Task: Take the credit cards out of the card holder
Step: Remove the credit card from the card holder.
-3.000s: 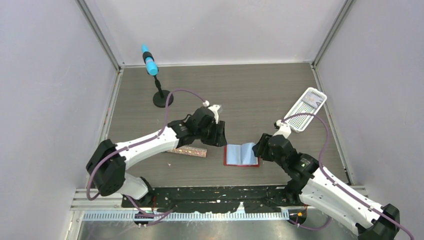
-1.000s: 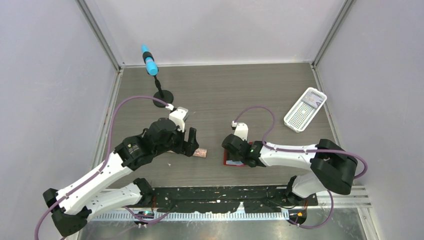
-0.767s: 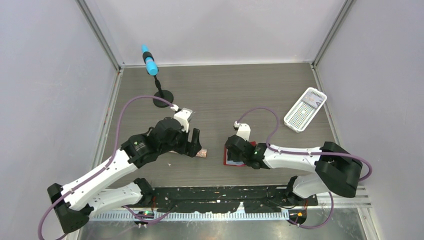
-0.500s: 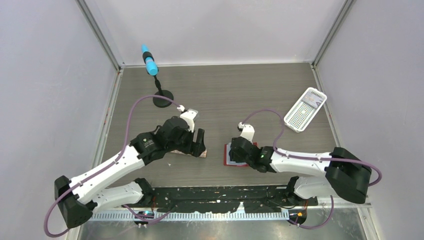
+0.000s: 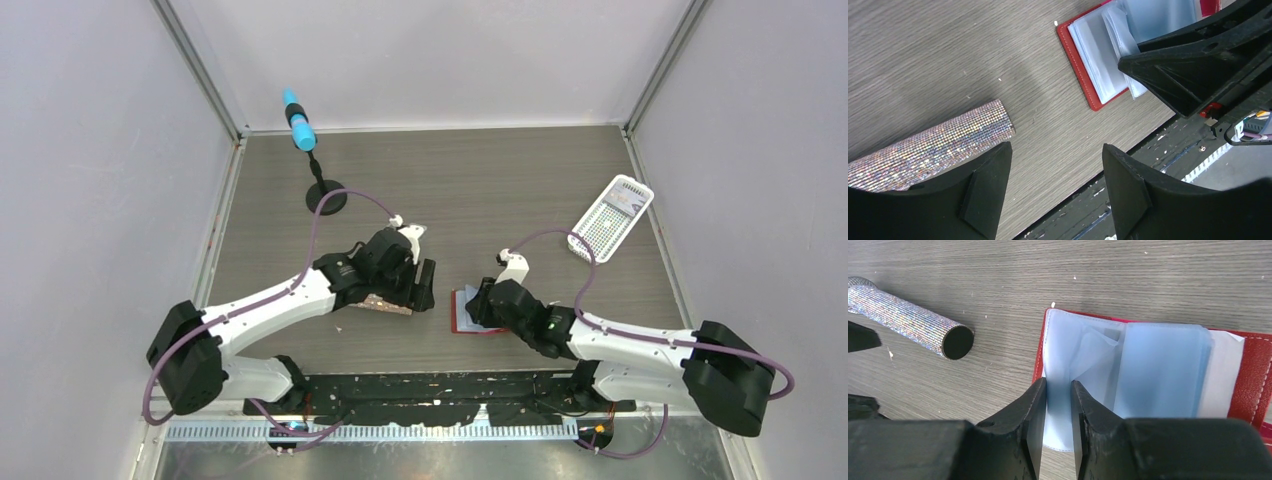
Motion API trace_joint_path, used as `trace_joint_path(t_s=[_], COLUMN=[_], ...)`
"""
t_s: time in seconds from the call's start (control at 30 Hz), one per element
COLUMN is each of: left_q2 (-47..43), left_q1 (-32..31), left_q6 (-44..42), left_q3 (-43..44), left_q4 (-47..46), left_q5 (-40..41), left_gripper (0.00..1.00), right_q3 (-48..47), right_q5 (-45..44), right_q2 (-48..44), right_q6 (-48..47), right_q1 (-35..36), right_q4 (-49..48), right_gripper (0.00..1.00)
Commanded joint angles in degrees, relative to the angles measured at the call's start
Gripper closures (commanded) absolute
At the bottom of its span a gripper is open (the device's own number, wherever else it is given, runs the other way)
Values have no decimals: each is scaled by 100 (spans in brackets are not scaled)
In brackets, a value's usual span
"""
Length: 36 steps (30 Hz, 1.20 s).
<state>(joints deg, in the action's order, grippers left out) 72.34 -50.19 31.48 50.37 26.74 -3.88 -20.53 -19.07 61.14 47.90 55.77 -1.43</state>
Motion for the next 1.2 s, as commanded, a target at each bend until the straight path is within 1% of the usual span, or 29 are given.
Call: trace_joint_path(t_s=[0.0, 0.03, 0.1, 0.23, 0.37, 0.43, 0.5, 0.73, 0.8, 0.93, 1.17], left_q2=[170, 183, 211, 302, 519, 666, 861, 1546, 1781, 2170, 2806], left_q1=[-25, -33, -34, -34, -34, -34, -34, -42, -43, -58, -108], left_q6=[182, 183, 183, 211, 272, 285, 312, 532, 595, 727, 912], left_q3=[231, 234, 230, 220, 244, 310, 395, 733, 834, 961, 1235], left_q4=[-511, -531, -551, -653, -911, -1035, -1153, -1635, -1738, -1973, -2071], left_q5=[-301, -298, -285, -307, -530, -666, -774, -1298, -1434, -1609, -1858], left_gripper=[31, 31, 32, 32, 37, 40, 46, 71, 76, 81, 82], right_q3=[206, 237, 319, 417, 676, 796, 865, 1026, 1074, 1106, 1183], right_q5=[217, 261, 345, 502, 826, 948, 1004, 1105, 1136, 1144, 1180], right_q2=[-241, -278, -338, -453, -644, -752, -866, -1219, -1272, -1367, -1580], right_q6=[-80, -75, -79, -94, -72, -75, -77, -81, -72, -78, -46], right_q1=[-164, -205, -255, -365, -545, -627, -689, -817, -826, -846, -866], right_q4=[-500, -517, -581, -679, -1034, -1197, -1247, -1225, -1257, -1229, -1201], right_gripper=[70, 72, 73, 71, 71, 72, 72, 72, 72, 72, 72])
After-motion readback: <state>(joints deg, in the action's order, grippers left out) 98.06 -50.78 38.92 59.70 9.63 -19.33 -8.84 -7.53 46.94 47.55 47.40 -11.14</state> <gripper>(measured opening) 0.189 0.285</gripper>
